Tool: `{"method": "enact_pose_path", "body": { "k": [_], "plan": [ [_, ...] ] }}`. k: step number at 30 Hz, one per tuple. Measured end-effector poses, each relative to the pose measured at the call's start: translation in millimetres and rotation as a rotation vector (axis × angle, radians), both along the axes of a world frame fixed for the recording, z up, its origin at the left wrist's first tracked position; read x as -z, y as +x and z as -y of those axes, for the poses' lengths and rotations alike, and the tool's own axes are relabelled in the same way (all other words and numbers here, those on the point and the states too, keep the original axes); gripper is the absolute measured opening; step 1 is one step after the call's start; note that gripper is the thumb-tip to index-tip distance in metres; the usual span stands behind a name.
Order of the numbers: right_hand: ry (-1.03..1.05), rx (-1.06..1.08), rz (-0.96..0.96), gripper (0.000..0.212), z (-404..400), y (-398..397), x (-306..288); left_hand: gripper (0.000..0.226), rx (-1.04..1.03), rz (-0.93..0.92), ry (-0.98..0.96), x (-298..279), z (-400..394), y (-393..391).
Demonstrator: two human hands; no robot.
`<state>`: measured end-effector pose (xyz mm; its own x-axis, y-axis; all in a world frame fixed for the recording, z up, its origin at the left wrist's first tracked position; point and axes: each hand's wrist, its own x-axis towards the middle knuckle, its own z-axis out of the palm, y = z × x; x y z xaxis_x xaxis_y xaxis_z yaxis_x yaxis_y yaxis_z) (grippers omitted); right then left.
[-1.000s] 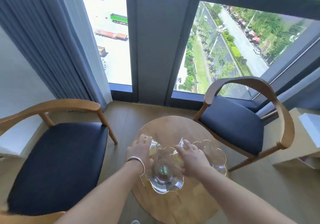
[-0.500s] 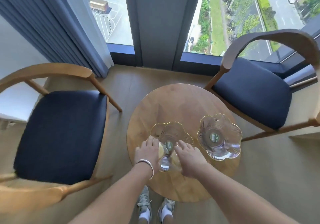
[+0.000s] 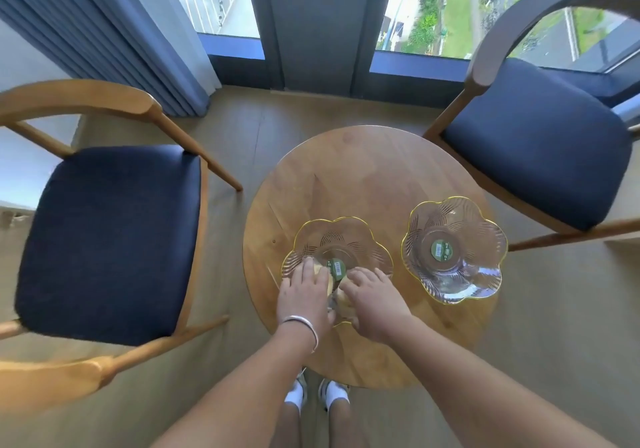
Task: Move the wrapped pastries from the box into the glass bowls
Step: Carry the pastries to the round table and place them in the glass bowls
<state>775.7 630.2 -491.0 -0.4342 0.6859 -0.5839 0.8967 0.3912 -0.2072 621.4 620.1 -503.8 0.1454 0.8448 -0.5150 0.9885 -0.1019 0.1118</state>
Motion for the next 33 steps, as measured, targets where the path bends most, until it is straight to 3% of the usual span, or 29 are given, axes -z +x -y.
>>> {"method": "enact_pose_path", "body": {
  "k": [7, 13, 24, 33],
  "plan": [
    [-0.045, 0.015, 0.023, 0.075, 2, 7, -3, 0.078, 0.038, -0.008, -0.028, -7, 4, -10],
    [0.008, 0.119, 0.015, 0.083, 1, 11, -34, 0.076, 0.043, -0.031, 0.015, -47, -5, -21],
    [0.304, 0.335, -0.032, 0.084, -38, -2, -173, 0.076, 0.075, -0.065, 0.281, -183, -63, -56],
    [0.518, 0.489, -0.02, 0.083, -26, 24, -265, 0.075, 0.245, -0.016, 0.48, -275, -85, -28]
  ]
}}
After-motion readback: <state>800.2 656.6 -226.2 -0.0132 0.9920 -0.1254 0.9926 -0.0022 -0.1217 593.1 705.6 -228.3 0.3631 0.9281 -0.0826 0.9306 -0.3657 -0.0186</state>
